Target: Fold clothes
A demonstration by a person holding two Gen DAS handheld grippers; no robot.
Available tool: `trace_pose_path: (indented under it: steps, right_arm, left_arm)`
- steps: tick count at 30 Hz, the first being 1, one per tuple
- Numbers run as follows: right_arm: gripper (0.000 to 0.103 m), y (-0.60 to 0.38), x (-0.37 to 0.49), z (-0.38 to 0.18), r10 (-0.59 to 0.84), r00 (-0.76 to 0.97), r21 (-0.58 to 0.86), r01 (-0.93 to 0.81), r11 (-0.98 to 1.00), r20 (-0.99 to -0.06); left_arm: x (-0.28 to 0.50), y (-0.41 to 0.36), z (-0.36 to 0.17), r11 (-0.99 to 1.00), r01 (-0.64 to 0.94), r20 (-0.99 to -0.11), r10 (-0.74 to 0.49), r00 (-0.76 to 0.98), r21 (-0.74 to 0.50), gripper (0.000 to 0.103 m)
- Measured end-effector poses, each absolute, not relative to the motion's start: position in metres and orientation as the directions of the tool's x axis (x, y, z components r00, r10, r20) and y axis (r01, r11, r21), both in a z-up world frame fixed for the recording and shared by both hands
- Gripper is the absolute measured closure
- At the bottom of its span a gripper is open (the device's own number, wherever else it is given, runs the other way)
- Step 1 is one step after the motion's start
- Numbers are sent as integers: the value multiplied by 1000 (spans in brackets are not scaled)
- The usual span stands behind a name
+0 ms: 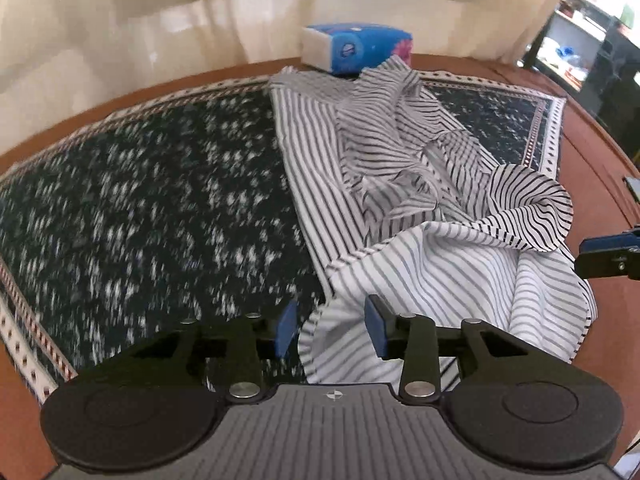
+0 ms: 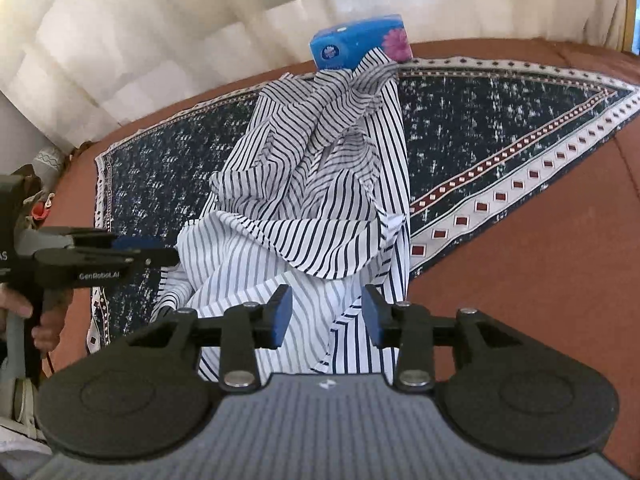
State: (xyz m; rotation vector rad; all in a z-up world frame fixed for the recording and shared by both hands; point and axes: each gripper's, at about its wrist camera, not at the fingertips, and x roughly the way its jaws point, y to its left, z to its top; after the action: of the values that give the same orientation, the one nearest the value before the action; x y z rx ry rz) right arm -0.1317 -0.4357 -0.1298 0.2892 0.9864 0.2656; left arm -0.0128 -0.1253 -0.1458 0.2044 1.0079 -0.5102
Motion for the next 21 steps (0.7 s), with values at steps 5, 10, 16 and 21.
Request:
trace_pose_path:
  steps: [5,10,16,21]
  right_arm:
    - [59,-435,-126,-136,361,495,369,-85,925,-790]
    - [60,-429,-118,-145,375,441,373,-96,923,-815]
    - [86,-428,-120,-152,464,354,461,-99,882,-812]
    - [102,-436,-109,-137,563,385,579,-86,811,-732]
  left_arm:
    - [-3,-132,-150,831,545,-858,-358,367,-114,47]
    - [6,-136,-154,823,542,-866,-386,318,-167,102]
    - [16,-130,-140,829,513,-844,-428,324,-224,103]
    - [33,-130,-134,847,472,-830,-435,348,-246,103]
